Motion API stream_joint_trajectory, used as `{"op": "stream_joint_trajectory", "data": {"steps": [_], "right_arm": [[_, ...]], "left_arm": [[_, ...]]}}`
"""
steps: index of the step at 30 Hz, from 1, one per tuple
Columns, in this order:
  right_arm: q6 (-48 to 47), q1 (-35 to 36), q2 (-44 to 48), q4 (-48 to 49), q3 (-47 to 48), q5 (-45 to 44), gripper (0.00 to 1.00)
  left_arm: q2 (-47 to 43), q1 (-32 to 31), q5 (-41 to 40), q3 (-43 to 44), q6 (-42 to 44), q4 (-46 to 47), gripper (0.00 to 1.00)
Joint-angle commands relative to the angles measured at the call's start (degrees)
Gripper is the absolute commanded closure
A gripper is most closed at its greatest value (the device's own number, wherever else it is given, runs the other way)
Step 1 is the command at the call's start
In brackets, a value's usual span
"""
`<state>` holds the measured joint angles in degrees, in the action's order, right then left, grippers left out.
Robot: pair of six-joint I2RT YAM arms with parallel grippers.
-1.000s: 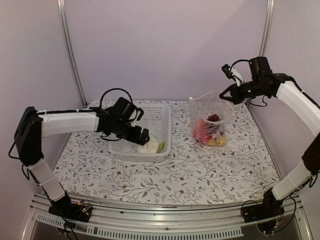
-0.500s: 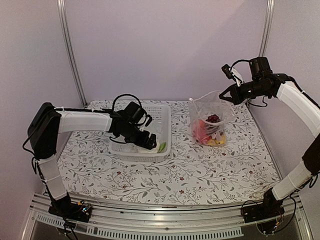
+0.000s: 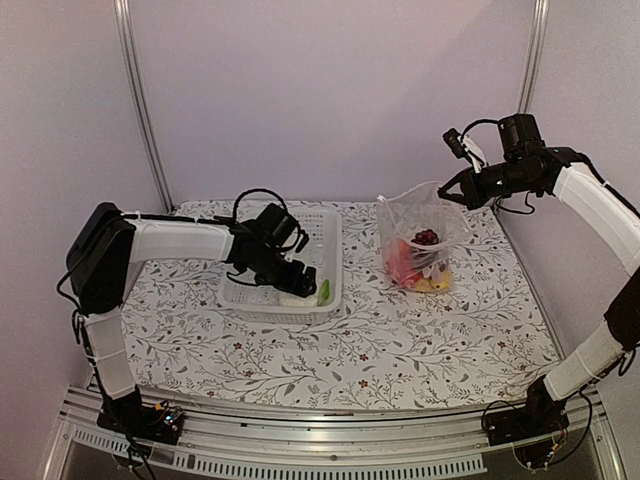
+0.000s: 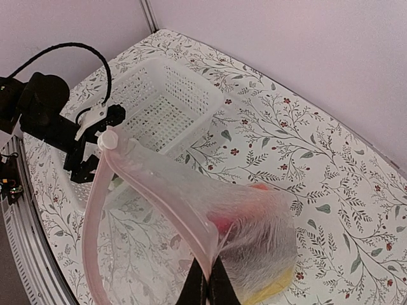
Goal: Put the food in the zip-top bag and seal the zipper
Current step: Pick up the fake vegetable from the bin.
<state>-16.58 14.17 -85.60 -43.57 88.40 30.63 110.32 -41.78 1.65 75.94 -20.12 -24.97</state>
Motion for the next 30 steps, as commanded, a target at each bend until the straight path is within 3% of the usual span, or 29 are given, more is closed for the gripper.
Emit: {"op": "stream_joint_trajectory", "data": {"steps": [1, 3, 8, 16, 30], "right_arm": [[-0.38, -0.12, 1.66, 1.12, -0.94, 1.53, 1.00], [-0.38, -0.19, 1.76, 1.12, -1.03, 1.54, 1.00], [-0.47, -0.12, 2.25, 1.12, -1.43, 1.45, 1.00], [-0.38, -0.12, 2.49, 1.30, -1.65, 1.54, 1.00], [-0.38, -0.11, 2.99, 1.38, -1.92, 1.45, 1.00]], "left_arm": [[2.41, -0.78, 0.08, -0.03, -0.33, 0.16, 0.06], [2.69, -0.72, 0.01, 0.03, -0.35, 0.65, 0.07], [2.46, 0.00, -0.01, 0.39, -0.52, 0.30, 0.27], [1.95, 0.69, 1.99, 0.78, -0.50, -0.45, 0.45], [-6.59, 1.05, -3.64, 1.28, 0.78, -3.26, 0.52]]}}
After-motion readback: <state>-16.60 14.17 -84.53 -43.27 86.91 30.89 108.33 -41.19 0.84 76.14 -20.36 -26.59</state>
